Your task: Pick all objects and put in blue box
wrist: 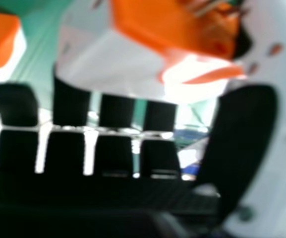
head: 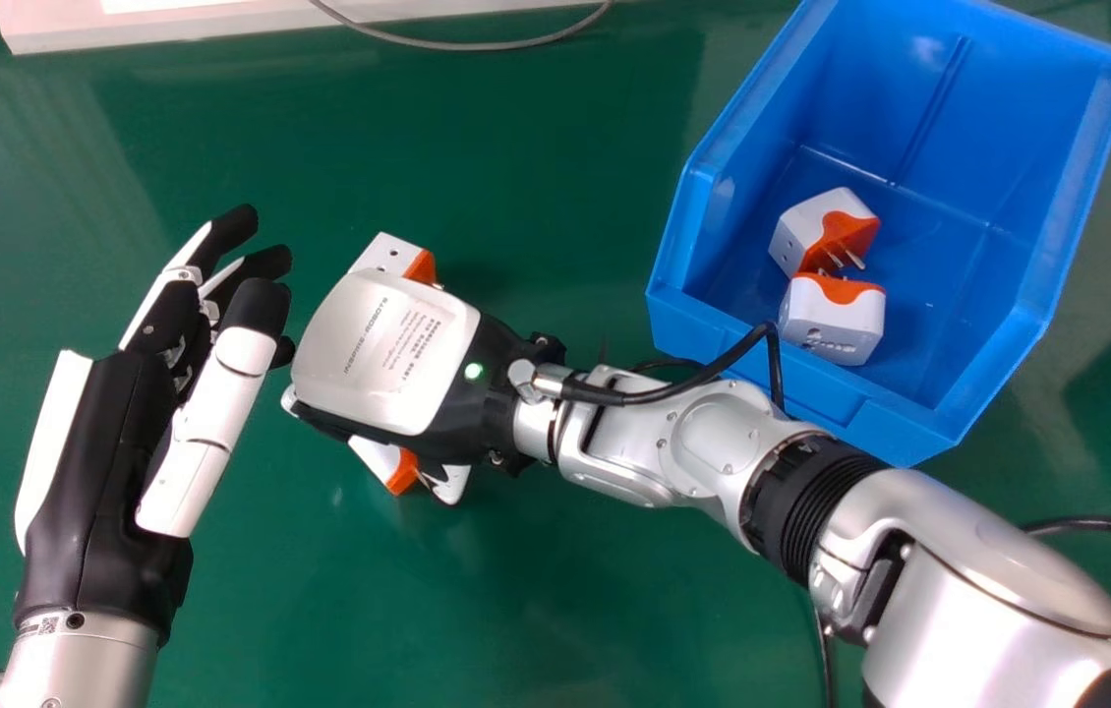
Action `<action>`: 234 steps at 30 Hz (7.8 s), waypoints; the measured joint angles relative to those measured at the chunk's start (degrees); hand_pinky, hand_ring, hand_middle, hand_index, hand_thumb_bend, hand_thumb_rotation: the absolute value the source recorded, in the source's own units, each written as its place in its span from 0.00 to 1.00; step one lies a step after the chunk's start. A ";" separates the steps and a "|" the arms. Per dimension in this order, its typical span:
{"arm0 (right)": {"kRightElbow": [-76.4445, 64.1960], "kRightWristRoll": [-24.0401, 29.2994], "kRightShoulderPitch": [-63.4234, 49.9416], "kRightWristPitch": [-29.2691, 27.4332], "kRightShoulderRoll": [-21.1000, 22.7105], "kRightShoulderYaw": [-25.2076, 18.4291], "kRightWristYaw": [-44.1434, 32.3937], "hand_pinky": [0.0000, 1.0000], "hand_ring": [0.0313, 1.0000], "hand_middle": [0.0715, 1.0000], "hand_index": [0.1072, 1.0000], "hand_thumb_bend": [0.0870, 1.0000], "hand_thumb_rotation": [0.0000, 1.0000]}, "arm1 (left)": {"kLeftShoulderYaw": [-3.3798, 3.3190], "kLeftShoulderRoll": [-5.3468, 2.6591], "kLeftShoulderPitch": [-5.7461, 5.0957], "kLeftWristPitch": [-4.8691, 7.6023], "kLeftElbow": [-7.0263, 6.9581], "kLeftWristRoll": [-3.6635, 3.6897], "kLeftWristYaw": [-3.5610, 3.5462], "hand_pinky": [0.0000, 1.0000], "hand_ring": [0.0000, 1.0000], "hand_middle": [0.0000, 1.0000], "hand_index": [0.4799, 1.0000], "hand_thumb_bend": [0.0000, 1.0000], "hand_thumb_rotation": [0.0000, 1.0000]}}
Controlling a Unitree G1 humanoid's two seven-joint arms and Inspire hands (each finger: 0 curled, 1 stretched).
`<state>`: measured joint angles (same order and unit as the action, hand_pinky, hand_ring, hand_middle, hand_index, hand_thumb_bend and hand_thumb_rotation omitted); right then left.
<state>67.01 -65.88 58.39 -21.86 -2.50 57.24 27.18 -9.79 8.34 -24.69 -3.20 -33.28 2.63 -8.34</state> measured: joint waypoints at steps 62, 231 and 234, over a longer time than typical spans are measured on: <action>-34.66 9.18 -20.94 0.37 13.36 -11.08 -9.96 0.31 0.33 0.40 0.46 0.45 0.02 | -2.60 1.27 4.57 -1.11 3.31 0.31 -0.23 0.79 0.85 0.86 0.80 0.73 0.86; -42.48 10.02 -21.85 23.36 32.09 -43.43 -21.91 0.33 0.42 0.47 0.45 0.45 0.00 | -8.49 5.62 8.86 -3.80 8.16 7.52 -3.67 0.82 0.87 0.89 0.85 0.75 0.84; -36.86 9.11 -18.22 23.60 32.02 -40.76 -19.94 0.34 0.42 0.47 0.44 0.45 0.00 | -8.42 5.59 8.64 -3.93 7.61 7.52 -3.61 0.82 0.87 0.89 0.85 0.76 0.84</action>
<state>30.15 -56.77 40.17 1.74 29.52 16.48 7.24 -18.21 13.93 -16.04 -7.12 -25.68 10.16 -11.95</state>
